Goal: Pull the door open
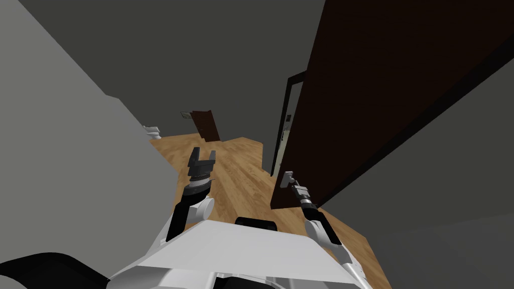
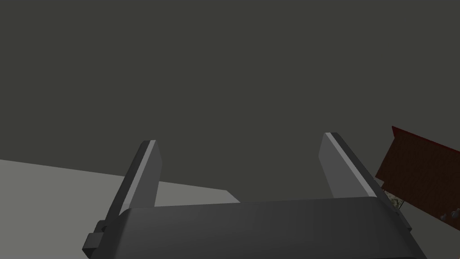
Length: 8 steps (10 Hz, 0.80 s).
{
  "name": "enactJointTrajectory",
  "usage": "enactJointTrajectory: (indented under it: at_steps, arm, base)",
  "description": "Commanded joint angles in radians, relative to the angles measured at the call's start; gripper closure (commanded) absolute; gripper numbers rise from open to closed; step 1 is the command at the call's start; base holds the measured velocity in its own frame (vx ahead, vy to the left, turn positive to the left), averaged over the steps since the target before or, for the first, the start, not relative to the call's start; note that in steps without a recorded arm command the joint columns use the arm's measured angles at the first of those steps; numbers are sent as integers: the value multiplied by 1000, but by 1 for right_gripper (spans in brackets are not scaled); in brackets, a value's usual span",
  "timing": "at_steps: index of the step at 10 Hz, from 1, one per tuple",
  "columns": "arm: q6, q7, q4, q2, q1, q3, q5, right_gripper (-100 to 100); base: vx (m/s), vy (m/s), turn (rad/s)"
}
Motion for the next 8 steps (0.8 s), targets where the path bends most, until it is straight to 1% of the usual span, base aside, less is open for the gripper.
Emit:
enactJointTrajectory:
  at_steps: [1,2,3,5,6,7,8]
  arm:
    - [5,-4,-27,-5,17,35,8,-100]
    - [-2,-9,-37,-12,26,49,12,-100]
    - [-2,-9,-37,-12,26,49,12,-100]
    - [-14,-18,-58,-27,42,76,21,-100]
    - [-14,-18,-58,-27,42,76,21,-100]
    - [-20,-23,-67,-34,49,88,25,-100]
    - [-20,-23,-67,-34,49,88,25,-100]
  base:
    - [-103,-89,45]
    - [-99,-84,51]
    - [-69,-49,6]
    - [-59,-48,40]
    - [-44,-49,21]
    - [-51,-57,21]
    - [-37,-42,22]
